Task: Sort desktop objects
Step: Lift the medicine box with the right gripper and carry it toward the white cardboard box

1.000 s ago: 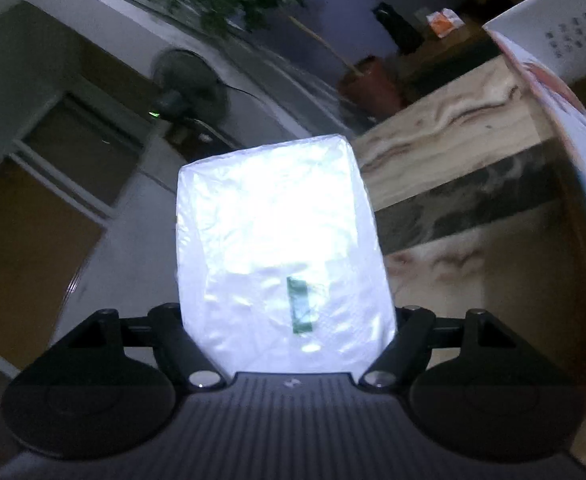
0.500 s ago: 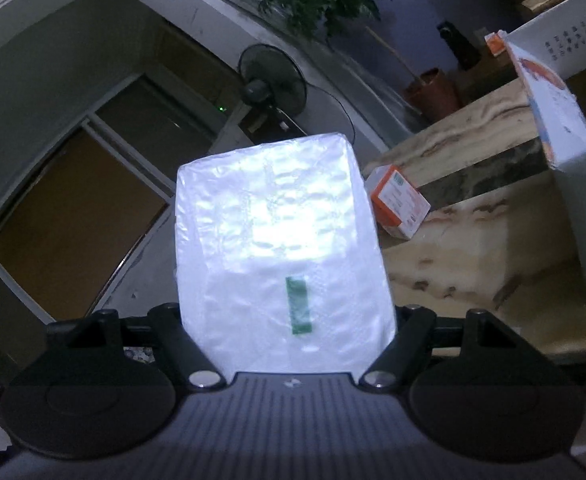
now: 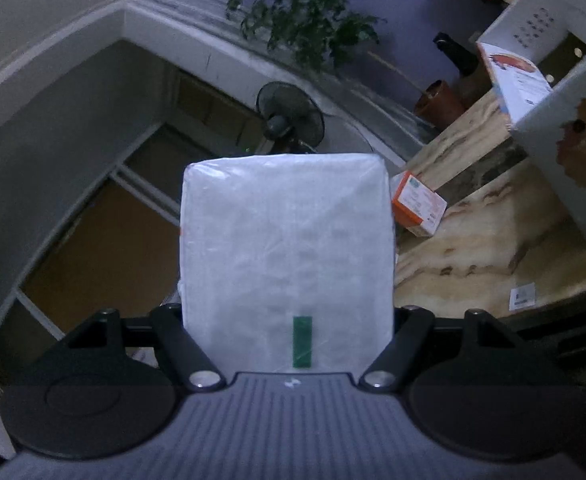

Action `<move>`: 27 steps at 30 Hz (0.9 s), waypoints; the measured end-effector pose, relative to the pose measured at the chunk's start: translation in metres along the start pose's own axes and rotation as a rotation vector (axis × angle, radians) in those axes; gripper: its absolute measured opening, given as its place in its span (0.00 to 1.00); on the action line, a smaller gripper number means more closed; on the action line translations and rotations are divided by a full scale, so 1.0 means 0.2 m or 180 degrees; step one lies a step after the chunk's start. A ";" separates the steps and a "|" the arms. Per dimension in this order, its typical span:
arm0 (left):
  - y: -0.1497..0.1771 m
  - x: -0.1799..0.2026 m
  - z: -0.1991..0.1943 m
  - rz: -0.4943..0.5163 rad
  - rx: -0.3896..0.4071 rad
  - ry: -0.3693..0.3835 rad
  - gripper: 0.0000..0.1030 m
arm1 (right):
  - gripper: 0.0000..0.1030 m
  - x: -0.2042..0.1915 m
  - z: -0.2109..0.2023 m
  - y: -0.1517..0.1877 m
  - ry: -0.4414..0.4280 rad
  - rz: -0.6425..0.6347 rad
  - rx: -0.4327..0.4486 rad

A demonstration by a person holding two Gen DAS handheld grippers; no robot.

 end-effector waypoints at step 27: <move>0.10 0.11 0.09 0.0328 -0.0189 -0.0134 0.59 | 0.73 0.08 -0.02 0.06 0.0058 -0.0165 -0.0030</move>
Point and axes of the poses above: each gripper's, at about its wrist camera, not at the fingertips, and z roughly the way its jaws point, x to its right, y to its underside, the point moved 7 cm from there along z, roughly the way its jaws point, and after that the axes turned 14 degrees about -x, right-handed, at the moved point
